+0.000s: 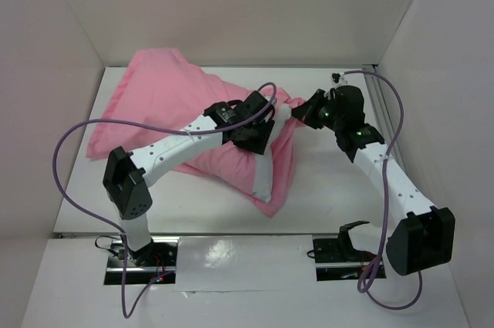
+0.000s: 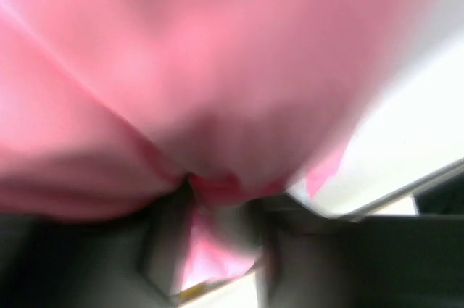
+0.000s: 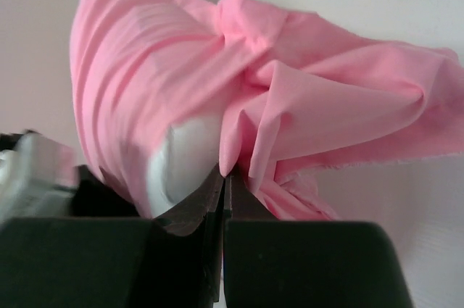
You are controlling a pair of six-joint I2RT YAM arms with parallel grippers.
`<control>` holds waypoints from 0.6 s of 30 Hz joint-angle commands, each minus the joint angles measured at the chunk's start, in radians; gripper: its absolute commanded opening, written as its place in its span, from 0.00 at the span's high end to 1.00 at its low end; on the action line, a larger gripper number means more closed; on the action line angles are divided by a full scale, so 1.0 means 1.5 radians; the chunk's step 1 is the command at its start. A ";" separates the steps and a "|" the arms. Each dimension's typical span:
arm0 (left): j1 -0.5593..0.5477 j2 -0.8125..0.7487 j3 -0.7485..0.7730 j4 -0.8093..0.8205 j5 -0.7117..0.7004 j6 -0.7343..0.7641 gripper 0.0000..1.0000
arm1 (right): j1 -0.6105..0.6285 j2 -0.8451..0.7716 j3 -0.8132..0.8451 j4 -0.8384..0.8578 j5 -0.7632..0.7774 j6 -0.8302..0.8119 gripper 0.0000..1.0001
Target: Put the pillow into the pillowcase
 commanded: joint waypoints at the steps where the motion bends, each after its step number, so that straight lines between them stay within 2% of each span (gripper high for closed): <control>1: -0.005 -0.037 0.078 -0.152 -0.019 0.019 0.37 | -0.019 -0.059 0.056 0.144 -0.024 -0.017 1.00; 2: -0.005 -0.046 0.095 -0.152 -0.019 0.019 0.23 | -0.019 -0.051 0.056 0.138 -0.024 -0.028 1.00; 4: -0.005 -0.060 0.144 -0.146 -0.013 0.025 0.16 | -0.019 -0.044 0.056 0.132 -0.040 -0.037 1.00; 10: -0.005 -0.073 0.184 -0.071 -0.058 0.017 0.15 | -0.019 -0.028 0.056 0.109 -0.072 -0.059 1.00; 14: -0.005 -0.081 0.178 0.026 -0.066 0.017 0.13 | -0.019 -0.028 0.056 0.109 -0.079 -0.059 1.00; 18: 0.012 -0.015 0.247 0.040 -0.065 0.010 0.11 | -0.019 -0.034 0.050 0.103 -0.086 -0.059 1.00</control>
